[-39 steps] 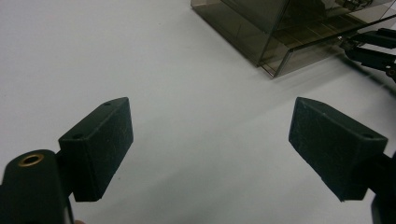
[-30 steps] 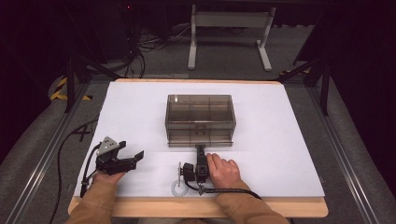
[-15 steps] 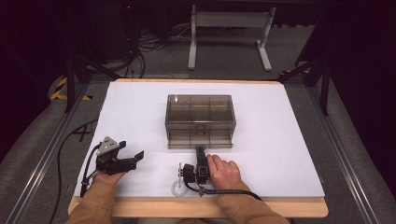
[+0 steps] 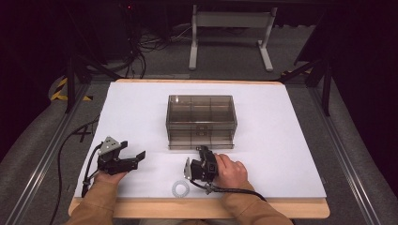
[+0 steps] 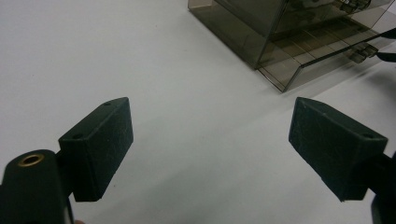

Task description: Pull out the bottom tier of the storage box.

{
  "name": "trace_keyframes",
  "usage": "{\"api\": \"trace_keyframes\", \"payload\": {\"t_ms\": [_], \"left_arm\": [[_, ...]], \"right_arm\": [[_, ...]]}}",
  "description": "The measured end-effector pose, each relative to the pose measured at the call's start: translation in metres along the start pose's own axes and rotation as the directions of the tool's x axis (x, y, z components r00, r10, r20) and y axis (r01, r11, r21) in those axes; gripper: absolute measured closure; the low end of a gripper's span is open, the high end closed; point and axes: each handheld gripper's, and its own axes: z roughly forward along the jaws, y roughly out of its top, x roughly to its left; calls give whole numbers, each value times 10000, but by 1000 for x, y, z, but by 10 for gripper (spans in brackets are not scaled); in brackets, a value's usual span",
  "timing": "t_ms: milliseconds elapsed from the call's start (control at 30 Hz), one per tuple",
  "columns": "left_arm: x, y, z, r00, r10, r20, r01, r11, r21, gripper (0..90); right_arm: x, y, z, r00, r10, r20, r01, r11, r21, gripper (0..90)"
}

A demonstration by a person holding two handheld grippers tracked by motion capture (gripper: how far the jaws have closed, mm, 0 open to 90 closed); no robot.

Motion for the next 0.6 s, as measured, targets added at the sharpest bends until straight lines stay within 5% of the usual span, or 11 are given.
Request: {"api": "trace_keyframes", "payload": {"t_ms": [133,267,467,533,567,600], "left_arm": [[-1,2,3,10000,10,7,-10,10000,0,146],[-2,4,6,10000,17,82,-17,10000,31,146],[-2,5,8,10000,-13,96,13,10000,27,146],[-2,5,7,9999,-3,124,2,10000,42,146],[-1,5,7,9999,2,123,-3,10000,49,146],[-1,5,7,9999,9,121,-10,10000,49,146]], "right_arm": [[-14,-9,-4,9951,893,-415,-907,9954,-322,751],[-26,-18,-6,9813,1751,-798,-1792,9827,-477,743],[-37,-30,-7,9614,2433,-1284,-2536,9648,-702,714],[-39,-35,-7,9503,2679,-1585,-2826,9559,-792,712],[-40,-37,-7,9351,3073,-1766,-3257,9415,-861,711],[-43,-40,-6,9286,3209,-1864,-3416,9353,-919,709]]}}
